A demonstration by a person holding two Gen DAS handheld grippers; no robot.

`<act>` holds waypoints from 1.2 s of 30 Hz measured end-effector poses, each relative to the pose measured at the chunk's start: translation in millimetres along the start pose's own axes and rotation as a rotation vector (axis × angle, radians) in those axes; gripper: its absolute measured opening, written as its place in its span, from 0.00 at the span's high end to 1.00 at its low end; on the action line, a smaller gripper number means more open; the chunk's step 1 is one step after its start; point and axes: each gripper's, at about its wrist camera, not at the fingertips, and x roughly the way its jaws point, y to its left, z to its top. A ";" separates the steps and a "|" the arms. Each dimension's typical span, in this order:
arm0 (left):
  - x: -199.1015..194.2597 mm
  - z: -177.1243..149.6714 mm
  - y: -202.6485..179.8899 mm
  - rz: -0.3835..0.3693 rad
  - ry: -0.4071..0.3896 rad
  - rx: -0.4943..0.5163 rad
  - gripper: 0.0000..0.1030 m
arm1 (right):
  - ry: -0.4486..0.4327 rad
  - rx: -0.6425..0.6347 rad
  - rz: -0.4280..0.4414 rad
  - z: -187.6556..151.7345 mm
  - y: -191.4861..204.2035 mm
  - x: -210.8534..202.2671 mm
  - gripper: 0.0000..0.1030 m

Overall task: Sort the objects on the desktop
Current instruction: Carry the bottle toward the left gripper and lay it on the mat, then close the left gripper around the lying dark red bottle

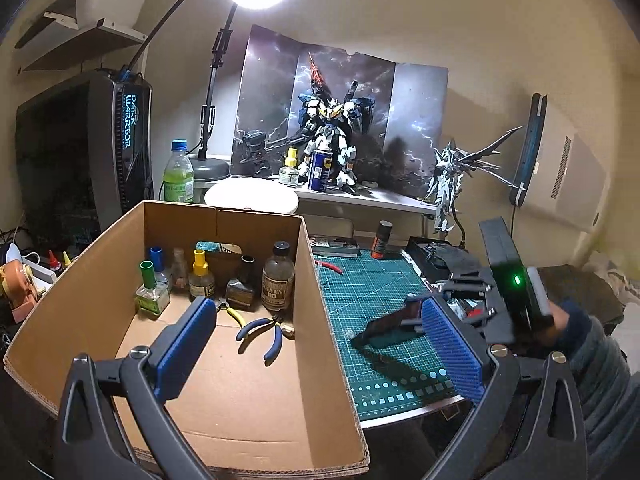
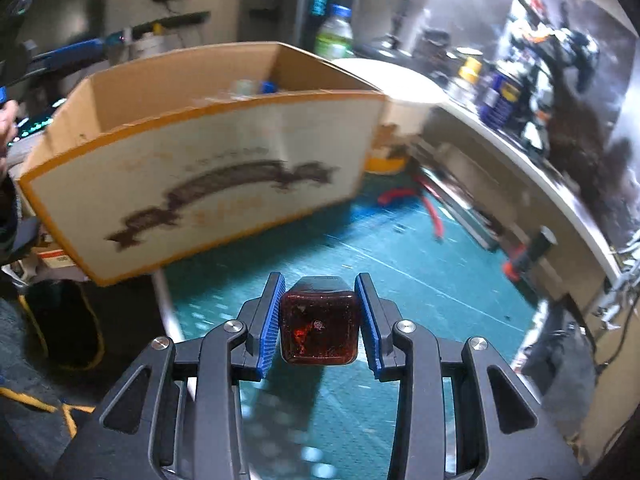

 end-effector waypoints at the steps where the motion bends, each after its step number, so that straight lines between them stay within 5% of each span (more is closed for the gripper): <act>1: 0.4 -0.5 0.4 -0.003 0.001 -0.002 0.00 | -0.003 -0.007 -0.001 -0.2 7.7 0.3 0.67; 14: 8.0 -16.9 -20.6 0.002 0.009 0.029 0.00 | 0.092 0.085 0.012 -36.6 25.1 20.4 0.67; 19: 8.8 -19.4 -33.3 -0.024 0.014 0.031 0.00 | 0.041 0.109 0.031 -39.3 19.3 3.3 0.64; 30: 35.7 -64.8 -132.1 -0.264 -0.032 0.025 0.00 | -0.065 0.300 -0.099 -100.5 -13.9 -63.0 0.57; 36: 109.2 -92.6 -133.3 -0.130 0.015 -0.054 0.00 | -0.082 0.412 -0.133 -143.4 -25.4 -83.8 0.57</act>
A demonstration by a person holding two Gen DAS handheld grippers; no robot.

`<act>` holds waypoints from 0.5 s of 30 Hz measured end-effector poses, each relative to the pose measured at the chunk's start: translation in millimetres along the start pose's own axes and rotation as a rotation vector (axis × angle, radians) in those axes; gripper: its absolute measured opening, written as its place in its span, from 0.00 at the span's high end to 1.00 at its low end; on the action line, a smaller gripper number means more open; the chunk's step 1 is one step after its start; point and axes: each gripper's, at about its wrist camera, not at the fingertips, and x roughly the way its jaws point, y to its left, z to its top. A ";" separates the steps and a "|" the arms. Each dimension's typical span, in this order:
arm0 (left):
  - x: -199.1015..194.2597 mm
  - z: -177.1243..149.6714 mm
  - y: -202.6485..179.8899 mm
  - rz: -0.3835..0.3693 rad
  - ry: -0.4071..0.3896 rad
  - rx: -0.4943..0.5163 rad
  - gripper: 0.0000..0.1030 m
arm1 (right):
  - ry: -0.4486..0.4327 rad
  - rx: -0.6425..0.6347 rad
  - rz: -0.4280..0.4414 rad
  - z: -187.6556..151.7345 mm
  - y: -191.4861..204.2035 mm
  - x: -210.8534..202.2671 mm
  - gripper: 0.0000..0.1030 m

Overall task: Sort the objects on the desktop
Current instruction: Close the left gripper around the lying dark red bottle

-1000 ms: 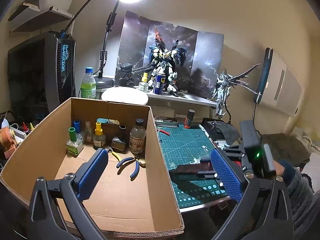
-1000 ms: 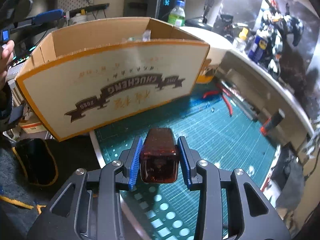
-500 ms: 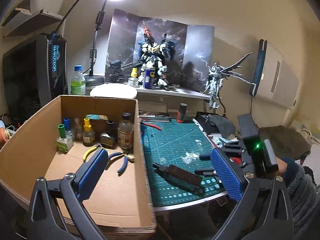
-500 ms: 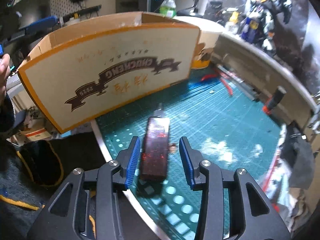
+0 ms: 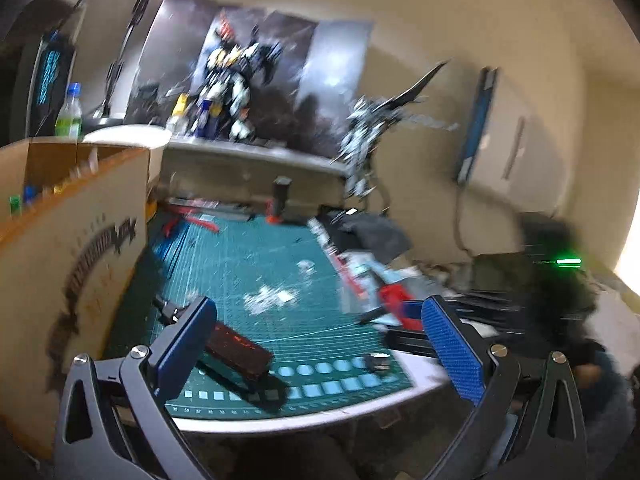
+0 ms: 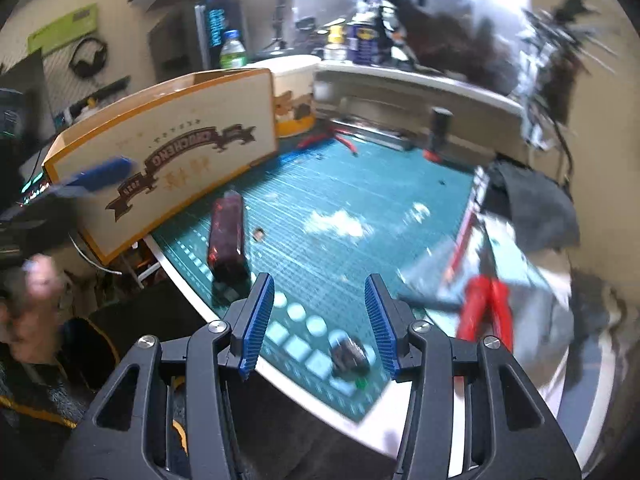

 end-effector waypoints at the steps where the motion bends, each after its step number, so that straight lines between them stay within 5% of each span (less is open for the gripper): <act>1: 5.4 -1.5 9.3 0.016 0.005 -0.036 0.00 | 0.001 0.010 -0.005 -4.3 -3.0 -1.7 0.57; 6: 24.1 -14.9 54.5 0.150 0.022 -0.233 0.01 | -0.003 0.040 -0.003 -19.2 -10.5 -4.7 0.57; 15: 45.6 -38.6 21.4 0.229 0.051 -0.084 0.06 | -0.031 0.087 0.023 -29.0 -13.6 0.9 0.57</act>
